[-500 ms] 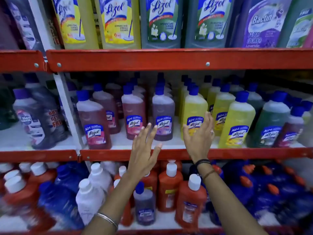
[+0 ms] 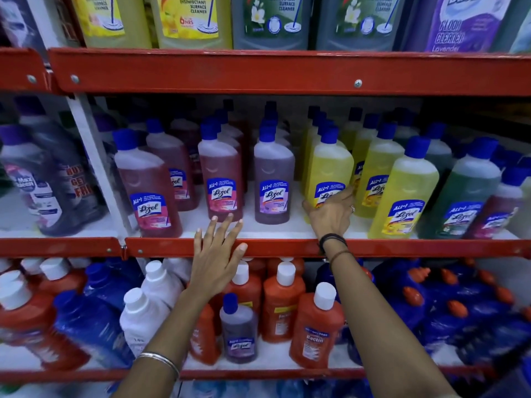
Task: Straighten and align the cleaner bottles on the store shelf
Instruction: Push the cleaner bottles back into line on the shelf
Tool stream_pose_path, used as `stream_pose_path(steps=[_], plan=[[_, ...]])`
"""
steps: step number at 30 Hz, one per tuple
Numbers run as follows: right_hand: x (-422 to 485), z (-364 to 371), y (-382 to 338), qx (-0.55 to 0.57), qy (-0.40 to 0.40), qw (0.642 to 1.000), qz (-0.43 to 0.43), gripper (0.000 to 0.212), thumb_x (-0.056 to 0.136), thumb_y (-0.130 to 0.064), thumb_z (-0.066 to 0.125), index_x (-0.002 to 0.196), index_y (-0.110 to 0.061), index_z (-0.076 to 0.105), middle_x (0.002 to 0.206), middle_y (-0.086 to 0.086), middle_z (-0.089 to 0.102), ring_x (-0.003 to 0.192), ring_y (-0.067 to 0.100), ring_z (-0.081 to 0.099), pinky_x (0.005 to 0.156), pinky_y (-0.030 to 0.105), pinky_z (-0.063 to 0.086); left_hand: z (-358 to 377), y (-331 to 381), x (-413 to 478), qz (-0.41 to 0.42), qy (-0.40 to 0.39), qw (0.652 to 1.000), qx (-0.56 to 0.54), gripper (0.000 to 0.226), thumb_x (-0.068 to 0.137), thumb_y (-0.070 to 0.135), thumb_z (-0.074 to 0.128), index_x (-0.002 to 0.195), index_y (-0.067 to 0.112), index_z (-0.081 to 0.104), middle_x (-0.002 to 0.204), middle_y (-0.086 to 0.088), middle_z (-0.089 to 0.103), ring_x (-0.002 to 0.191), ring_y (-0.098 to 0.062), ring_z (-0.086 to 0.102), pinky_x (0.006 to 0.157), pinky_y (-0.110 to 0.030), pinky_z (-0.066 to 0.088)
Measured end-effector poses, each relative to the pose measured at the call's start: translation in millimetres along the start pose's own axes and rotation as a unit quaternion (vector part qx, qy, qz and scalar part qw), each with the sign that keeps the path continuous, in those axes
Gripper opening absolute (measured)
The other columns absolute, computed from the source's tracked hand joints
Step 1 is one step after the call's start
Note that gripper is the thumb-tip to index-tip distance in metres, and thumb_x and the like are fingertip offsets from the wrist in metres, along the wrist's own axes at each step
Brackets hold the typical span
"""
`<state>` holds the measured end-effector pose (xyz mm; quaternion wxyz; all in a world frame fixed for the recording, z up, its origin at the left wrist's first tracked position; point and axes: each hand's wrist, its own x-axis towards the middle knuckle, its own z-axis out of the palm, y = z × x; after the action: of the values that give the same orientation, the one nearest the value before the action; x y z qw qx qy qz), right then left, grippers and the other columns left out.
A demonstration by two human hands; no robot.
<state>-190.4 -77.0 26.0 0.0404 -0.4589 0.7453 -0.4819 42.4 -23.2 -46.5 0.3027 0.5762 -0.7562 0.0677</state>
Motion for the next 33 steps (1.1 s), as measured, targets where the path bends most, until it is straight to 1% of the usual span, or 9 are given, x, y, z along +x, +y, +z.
stream_pose_path(steps=[5, 11, 16, 24, 26, 27, 29, 30, 33], plan=[[-0.9, -5.3, 1.0, -0.010, 0.002, 1.000, 0.003, 0.114, 0.060, -0.042, 0.081, 0.141, 0.001, 0.013, 0.136, 0.026, 0.037, 0.122, 0.042, 0.042, 0.093, 0.047, 0.043, 1.2, -1.2, 0.0, 0.001, 0.000, 1.000, -0.003, 0.064, 0.092, 0.063, 0.008, 0.145, 0.033, 0.028, 0.155, 0.001, 0.028, 0.144, -0.022, 0.010, 0.113, -0.047, -0.003], [-17.4, -20.6, 9.4, -0.014, 0.010, 1.000, -0.012, 0.103, 0.058, -0.044, 0.081, 0.133, -0.001, 0.023, 0.128, 0.023, 0.044, 0.114, 0.042, 0.048, 0.086, 0.046, 0.047, 1.2, 0.3, -0.5, 0.004, 0.009, 1.000, 0.001, 0.063, 0.092, 0.062, 0.009, 0.144, 0.031, 0.029, 0.154, 0.001, 0.030, 0.144, -0.023, 0.011, 0.112, -0.048, -0.001], [-33.9, -33.3, 16.4, -0.005, 0.007, 1.000, -0.026, 0.102, 0.064, -0.041, 0.079, 0.137, -0.003, 0.019, 0.130, 0.022, 0.042, 0.117, 0.042, 0.045, 0.089, 0.046, 0.046, 0.1, 2.2, -2.3, 0.001, 0.012, 1.000, -0.005, 0.061, 0.093, 0.059, 0.011, 0.144, 0.030, 0.028, 0.154, 0.001, 0.030, 0.144, -0.022, 0.011, 0.112, -0.047, -0.003], [-46.3, -39.6, 16.5, -0.004, 0.013, 1.000, -0.023, 0.104, 0.065, -0.042, 0.078, 0.139, -0.006, 0.016, 0.126, 0.022, 0.043, 0.112, 0.041, 0.049, 0.082, 0.045, 0.048, -4.1, -0.6, -8.5, 0.013, -0.001, 1.000, -0.006, 0.065, 0.092, 0.063, 0.006, 0.145, 0.030, 0.027, 0.154, 0.001, 0.029, 0.144, -0.024, 0.014, 0.113, -0.050, 0.004], [-53.8, -38.1, 19.5, 0.005, 0.029, 0.999, -0.029, 0.105, 0.066, -0.044, 0.077, 0.141, -0.006, 0.015, 0.128, 0.023, 0.042, 0.113, 0.042, 0.048, 0.086, 0.045, 0.047, -5.1, -7.0, -11.6, 0.019, -0.006, 1.000, -0.002, 0.065, 0.092, 0.063, 0.007, 0.145, 0.030, 0.026, 0.156, -0.001, 0.025, 0.144, -0.025, 0.012, 0.113, -0.049, 0.005], [-59.6, -36.7, 21.1, 0.009, 0.048, 0.998, -0.035, 0.103, 0.067, -0.045, 0.076, 0.141, -0.005, 0.016, 0.131, 0.023, 0.040, 0.119, 0.041, 0.044, 0.092, 0.046, 0.044, -5.5, -12.0, -12.7, 0.017, -0.008, 1.000, 0.000, 0.065, 0.092, 0.064, 0.008, 0.145, 0.030, 0.025, 0.157, -0.003, 0.023, 0.144, -0.026, 0.010, 0.113, -0.050, 0.006], [-77.8, -33.6, 21.7, 0.032, 0.096, 0.992, -0.070, 0.093, 0.071, -0.044, 0.073, 0.139, -0.005, 0.022, 0.139, 0.022, 0.035, 0.130, 0.037, 0.034, 0.103, 0.048, 0.036, -5.5, -24.1, -14.9, 0.011, -0.011, 1.000, 0.011, 0.063, 0.092, 0.064, 0.011, 0.146, 0.032, 0.021, 0.158, -0.006, 0.018, 0.145, -0.028, 0.005, 0.114, -0.047, 0.003], [-88.6, -30.7, 19.1, 0.056, 0.108, 0.987, -0.107, 0.085, 0.074, -0.041, 0.071, 0.137, -0.005, 0.026, 0.140, 0.021, 0.035, 0.131, 0.034, 0.033, 0.106, 0.047, 0.035, -5.6, -29.5, -15.8, 0.009, -0.012, 1.000, 0.019, 0.062, 0.093, 0.063, 0.012, 0.147, 0.032, 0.019, 0.158, -0.007, 0.016, 0.145, -0.028, 0.004, 0.114, -0.044, -0.001], [-114.1, -13.3, -0.8, 0.095, 0.074, 0.969, -0.214, 0.067, 0.079, -0.037, 0.064, 0.130, -0.005, 0.036, 0.136, 0.017, 0.042, 0.128, 0.029, 0.036, 0.109, 0.037, 0.030, -6.6, -36.5, -16.8, 0.015, -0.015, 0.999, 0.035, 0.062, 0.093, 0.061, 0.016, 0.148, 0.032, 0.015, 0.157, -0.011, 0.019, 0.144, -0.031, 0.007, 0.113, -0.036, -0.009]])
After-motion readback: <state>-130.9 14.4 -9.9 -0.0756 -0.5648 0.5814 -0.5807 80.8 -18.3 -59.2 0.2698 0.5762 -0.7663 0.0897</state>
